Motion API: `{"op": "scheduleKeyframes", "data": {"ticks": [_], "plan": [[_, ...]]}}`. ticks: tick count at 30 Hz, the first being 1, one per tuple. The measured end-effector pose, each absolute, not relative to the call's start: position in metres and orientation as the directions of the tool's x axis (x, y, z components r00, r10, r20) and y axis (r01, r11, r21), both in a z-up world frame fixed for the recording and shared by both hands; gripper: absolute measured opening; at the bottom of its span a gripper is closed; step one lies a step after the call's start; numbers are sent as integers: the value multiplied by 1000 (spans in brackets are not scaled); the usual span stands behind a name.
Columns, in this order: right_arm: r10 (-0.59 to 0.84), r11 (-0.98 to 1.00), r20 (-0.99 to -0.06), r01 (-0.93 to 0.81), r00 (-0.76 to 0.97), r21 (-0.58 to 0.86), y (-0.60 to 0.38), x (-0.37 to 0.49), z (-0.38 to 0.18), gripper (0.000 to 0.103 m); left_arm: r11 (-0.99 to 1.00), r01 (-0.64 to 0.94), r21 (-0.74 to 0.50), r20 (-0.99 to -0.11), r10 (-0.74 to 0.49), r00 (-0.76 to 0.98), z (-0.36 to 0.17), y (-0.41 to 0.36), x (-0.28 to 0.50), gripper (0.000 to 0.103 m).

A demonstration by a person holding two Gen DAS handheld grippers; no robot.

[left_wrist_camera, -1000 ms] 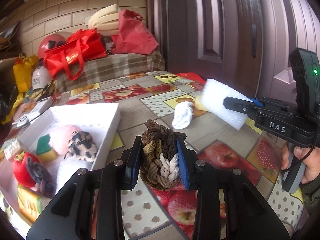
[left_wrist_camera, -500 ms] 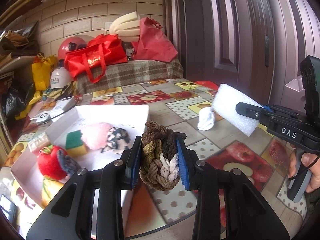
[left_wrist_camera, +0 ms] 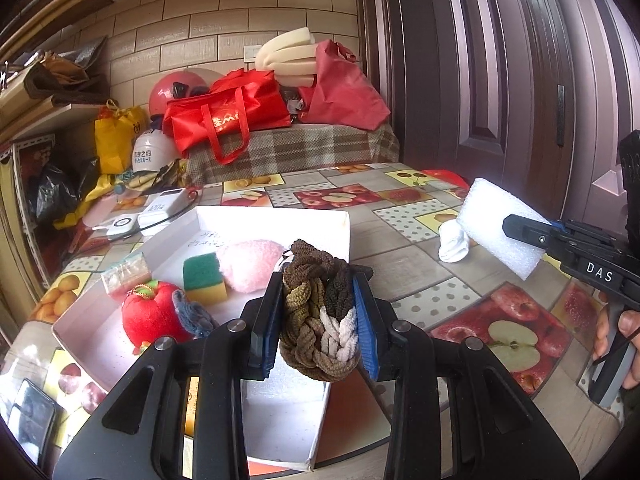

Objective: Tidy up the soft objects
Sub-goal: 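Carry the rope toy and foam block over the white box with both grippers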

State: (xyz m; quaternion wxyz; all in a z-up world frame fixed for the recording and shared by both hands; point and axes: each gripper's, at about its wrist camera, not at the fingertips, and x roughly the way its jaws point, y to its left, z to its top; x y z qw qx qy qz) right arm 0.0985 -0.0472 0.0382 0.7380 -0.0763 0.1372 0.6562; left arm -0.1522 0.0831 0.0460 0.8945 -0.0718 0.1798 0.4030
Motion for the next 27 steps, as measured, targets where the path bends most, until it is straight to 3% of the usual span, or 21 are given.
{"op": "scheduleKeyframes", "data": {"ticks": [27], "plan": [[933, 12, -359, -1000, 5, 18, 15, 42, 34, 19, 530, -848, 27, -398, 784, 477, 43, 131, -192, 33]]}}
